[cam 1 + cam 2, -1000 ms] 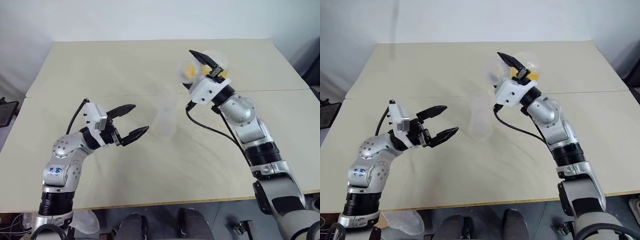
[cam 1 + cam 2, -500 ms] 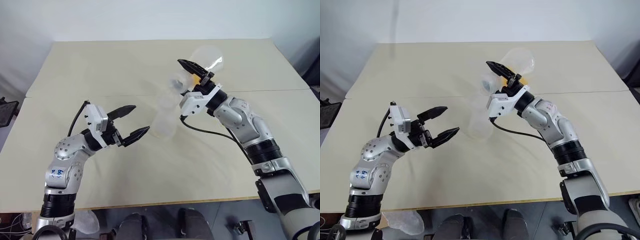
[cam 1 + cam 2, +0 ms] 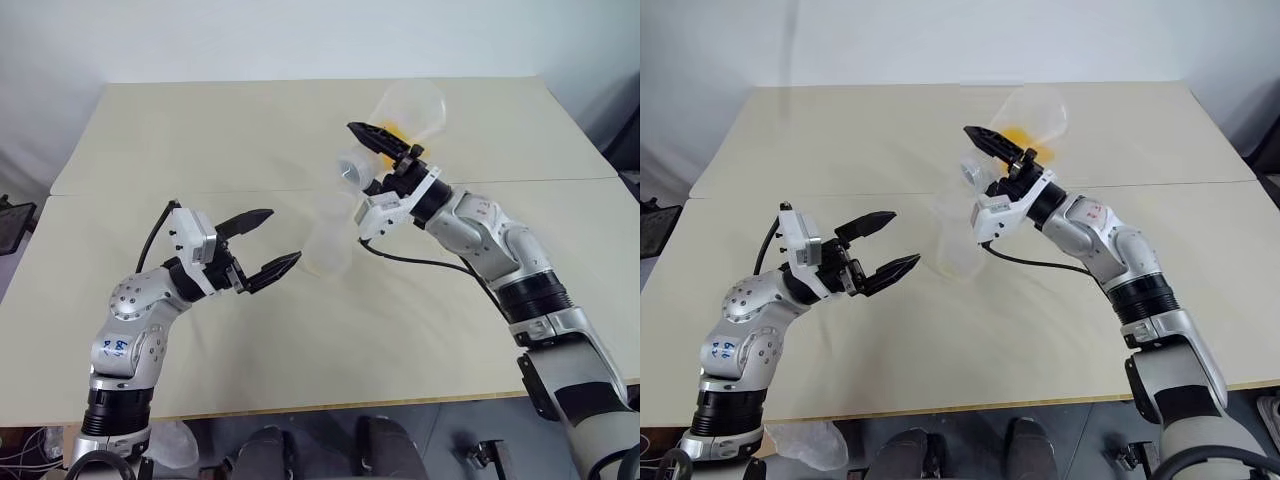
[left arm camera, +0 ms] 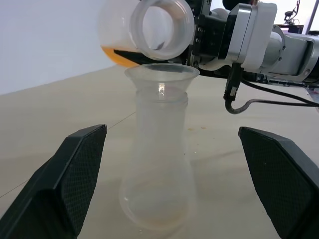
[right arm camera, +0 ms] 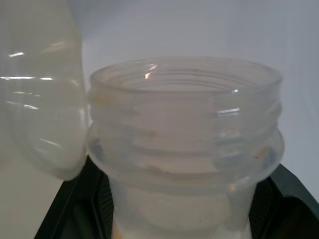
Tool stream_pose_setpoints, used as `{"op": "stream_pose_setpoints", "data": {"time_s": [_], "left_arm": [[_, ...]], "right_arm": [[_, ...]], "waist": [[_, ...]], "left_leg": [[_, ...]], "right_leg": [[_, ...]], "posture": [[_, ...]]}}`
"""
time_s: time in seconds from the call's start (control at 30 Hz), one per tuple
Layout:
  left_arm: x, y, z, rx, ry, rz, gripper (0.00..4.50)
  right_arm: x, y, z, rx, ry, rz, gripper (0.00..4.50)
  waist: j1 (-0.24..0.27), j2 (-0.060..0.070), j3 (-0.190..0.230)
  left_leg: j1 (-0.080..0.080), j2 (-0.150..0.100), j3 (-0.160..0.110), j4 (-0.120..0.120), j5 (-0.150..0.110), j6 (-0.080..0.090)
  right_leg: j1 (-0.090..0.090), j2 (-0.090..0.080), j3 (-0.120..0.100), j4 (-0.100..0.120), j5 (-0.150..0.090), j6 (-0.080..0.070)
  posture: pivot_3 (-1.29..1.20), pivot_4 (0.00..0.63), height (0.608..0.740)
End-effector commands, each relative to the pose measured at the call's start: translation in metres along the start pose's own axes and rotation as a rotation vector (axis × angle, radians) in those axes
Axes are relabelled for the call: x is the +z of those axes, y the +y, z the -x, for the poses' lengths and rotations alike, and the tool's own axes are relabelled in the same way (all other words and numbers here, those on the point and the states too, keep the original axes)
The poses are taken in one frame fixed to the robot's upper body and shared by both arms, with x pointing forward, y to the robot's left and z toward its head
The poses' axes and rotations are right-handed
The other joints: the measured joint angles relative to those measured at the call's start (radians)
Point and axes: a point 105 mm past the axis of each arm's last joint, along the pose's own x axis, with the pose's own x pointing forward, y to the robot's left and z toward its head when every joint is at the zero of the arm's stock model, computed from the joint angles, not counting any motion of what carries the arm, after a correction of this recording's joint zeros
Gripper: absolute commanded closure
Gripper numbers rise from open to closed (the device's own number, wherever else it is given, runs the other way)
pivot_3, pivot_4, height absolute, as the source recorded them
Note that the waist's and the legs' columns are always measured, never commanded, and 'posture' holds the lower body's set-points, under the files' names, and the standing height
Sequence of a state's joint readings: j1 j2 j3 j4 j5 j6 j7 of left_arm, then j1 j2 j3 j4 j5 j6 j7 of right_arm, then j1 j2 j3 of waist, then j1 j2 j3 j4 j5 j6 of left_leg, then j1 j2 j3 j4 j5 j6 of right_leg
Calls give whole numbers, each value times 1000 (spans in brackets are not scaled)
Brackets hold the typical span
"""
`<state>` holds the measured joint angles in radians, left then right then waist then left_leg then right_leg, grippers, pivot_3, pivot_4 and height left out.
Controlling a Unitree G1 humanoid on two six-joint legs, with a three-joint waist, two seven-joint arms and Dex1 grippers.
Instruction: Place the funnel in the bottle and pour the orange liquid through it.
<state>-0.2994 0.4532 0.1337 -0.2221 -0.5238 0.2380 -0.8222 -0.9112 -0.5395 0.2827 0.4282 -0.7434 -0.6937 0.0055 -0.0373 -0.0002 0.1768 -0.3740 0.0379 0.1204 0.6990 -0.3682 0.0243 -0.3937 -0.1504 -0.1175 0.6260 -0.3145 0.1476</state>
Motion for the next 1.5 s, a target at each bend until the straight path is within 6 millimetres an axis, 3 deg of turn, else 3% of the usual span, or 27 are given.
{"op": "stream_pose_setpoints", "data": {"time_s": [0.03, 0.57, 1.5], "left_arm": [[10, -5, -2, -21, -28, -40, 0], [11, -4, -3, -19, -35, -47, 0], [11, -5, -3, -2, -48, -45, 0]], "right_arm": [[2, -20, -6, -61, -30, 54, 1856], [-2, -26, -6, -92, -34, 192, 1856], [3, -25, -12, -100, -74, 255, 1856]], "waist": [[0, 0, 0], [-3, 0, 0], [-7, 0, 0]], "left_leg": [[0, 0, 0, 0, 0, 0], [0, 3, 0, 0, 0, 0], [0, 6, 0, 0, 0, 0]], "right_leg": [[0, 0, 0, 0, 0, 0], [0, 0, 0, 0, 0, 0], [0, 1, 0, 0, 0, 0]], "posture": [[0, 150, 740], [0, 150, 740], [0, 150, 740]]}}
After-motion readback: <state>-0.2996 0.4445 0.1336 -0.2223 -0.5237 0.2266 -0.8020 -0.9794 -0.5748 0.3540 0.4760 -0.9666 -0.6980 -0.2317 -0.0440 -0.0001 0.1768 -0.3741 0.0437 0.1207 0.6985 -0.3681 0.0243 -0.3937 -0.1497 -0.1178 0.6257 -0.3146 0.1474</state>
